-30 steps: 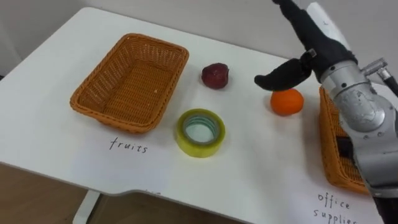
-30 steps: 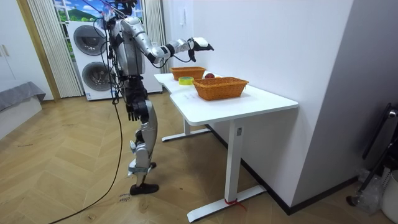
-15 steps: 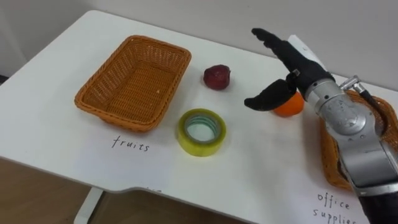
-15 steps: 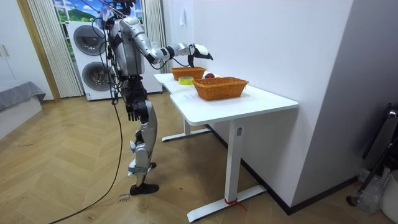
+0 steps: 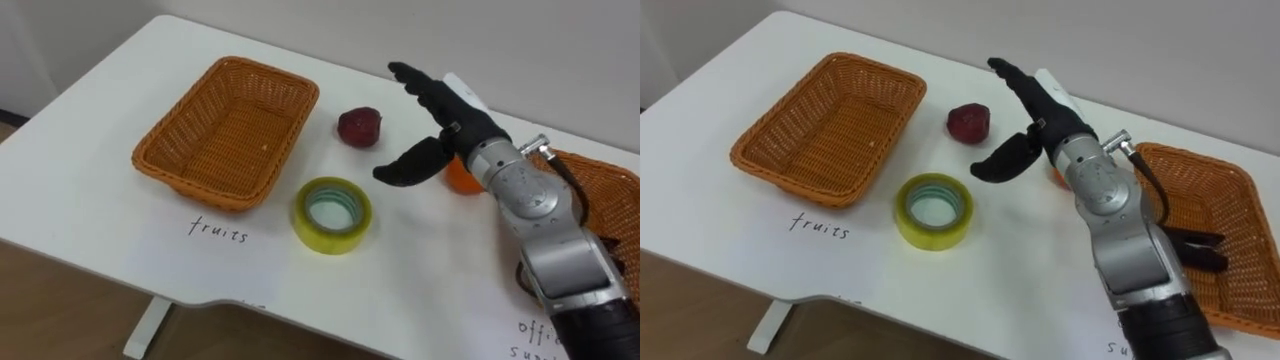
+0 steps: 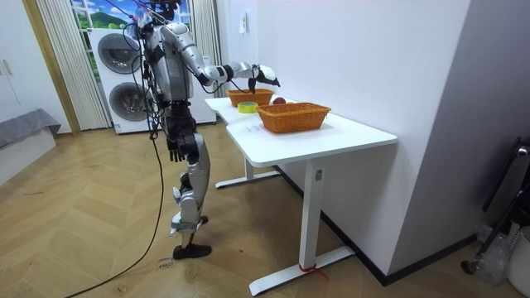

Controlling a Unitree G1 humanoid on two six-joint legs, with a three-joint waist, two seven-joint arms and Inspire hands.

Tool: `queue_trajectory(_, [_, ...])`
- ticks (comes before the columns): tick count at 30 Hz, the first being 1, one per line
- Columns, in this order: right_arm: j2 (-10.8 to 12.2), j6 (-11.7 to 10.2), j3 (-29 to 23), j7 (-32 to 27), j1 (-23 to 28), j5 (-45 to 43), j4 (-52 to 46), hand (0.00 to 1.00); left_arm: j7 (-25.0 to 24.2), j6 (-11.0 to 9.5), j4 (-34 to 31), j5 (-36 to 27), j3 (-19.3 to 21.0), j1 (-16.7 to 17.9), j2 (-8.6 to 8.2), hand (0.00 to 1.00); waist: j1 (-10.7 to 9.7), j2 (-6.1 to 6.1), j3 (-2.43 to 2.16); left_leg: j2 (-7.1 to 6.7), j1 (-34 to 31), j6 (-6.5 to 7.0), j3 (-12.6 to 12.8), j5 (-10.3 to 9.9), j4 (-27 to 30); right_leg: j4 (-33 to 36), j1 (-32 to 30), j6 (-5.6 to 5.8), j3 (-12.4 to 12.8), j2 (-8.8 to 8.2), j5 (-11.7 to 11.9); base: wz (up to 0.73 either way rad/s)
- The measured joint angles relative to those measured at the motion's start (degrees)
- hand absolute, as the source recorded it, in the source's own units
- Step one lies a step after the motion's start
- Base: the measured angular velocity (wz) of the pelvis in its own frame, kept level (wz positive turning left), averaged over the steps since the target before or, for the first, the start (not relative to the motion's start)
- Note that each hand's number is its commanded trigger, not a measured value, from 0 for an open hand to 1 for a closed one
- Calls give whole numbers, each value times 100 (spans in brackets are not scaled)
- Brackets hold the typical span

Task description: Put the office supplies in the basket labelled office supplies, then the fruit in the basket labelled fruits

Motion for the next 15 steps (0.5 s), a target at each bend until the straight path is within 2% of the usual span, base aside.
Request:
queue_trajectory(10, [15,0,242,62,-57,189,43,0,-28,0,9,3,-7,-14,-20,0,30,3,2,-1,-8,0,-1,1,13,0,-10,0,-38,-5,0,0])
queue_trajectory(15, [15,7,294,75,-60,163,42,0,-30,20,-26,7,-18,-20,-42,0,150,-2,-4,-8,-96,-1,-34,4,9,2,-74,0,-159,-14,0,3])
